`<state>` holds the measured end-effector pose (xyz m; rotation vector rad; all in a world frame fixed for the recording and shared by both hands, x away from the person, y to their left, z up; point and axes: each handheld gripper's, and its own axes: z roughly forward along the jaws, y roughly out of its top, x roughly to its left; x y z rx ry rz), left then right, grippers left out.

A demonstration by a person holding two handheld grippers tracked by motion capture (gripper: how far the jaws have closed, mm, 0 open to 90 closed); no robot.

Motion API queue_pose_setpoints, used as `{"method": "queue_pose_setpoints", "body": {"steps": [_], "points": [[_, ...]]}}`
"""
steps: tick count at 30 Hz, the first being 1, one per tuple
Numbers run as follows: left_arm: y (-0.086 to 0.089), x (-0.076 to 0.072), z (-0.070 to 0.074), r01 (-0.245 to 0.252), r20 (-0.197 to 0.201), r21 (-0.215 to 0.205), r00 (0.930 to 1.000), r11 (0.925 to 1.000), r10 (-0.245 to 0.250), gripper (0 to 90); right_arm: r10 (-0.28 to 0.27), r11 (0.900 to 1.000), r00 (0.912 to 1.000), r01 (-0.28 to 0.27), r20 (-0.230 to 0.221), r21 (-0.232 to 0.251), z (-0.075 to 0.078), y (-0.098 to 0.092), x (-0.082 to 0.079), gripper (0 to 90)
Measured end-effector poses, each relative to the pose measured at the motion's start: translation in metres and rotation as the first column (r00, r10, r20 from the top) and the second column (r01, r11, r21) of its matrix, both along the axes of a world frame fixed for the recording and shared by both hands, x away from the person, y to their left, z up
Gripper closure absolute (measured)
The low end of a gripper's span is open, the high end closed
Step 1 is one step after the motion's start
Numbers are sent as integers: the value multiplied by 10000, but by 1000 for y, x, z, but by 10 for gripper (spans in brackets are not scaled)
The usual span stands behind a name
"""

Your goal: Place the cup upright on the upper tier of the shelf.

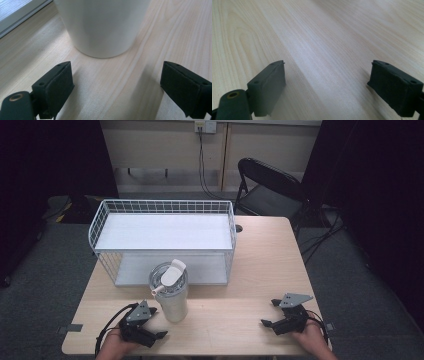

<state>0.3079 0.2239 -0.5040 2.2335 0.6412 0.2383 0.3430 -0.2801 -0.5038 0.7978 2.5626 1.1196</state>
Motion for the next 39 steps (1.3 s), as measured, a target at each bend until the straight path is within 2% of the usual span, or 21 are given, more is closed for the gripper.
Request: {"method": "queue_pose_setpoints", "body": {"steps": [6,11,14,19,28,39], "points": [[3,1,1,-216,-180,-239,9996,9995,212,130,-9,10000,10000,9,2,15,0,0,0,126],[4,2,4,-490,-474,-180,9977,9986,481,166,24,10000,10000,-24,10,2,0,-1,0,126],[4,2,7,-421,-571,-194,9975,9989,409,182,58,10000,10000,-58,10,4,0,-1,0,126],[3,1,18,-421,-338,-385,9986,9984,408,182,71,10000,10000,-71,13,5,0,-1,0,126],[-1,1,34,-350,-182,-695,9993,9970,338,176,74,10000,10000,-74,13,4,0,-1,1,126],[-1,2,47,-503,113,-1425,9986,9885,524,168,71,10000,10000,-71,10,5,0,-1,0,126]]}}
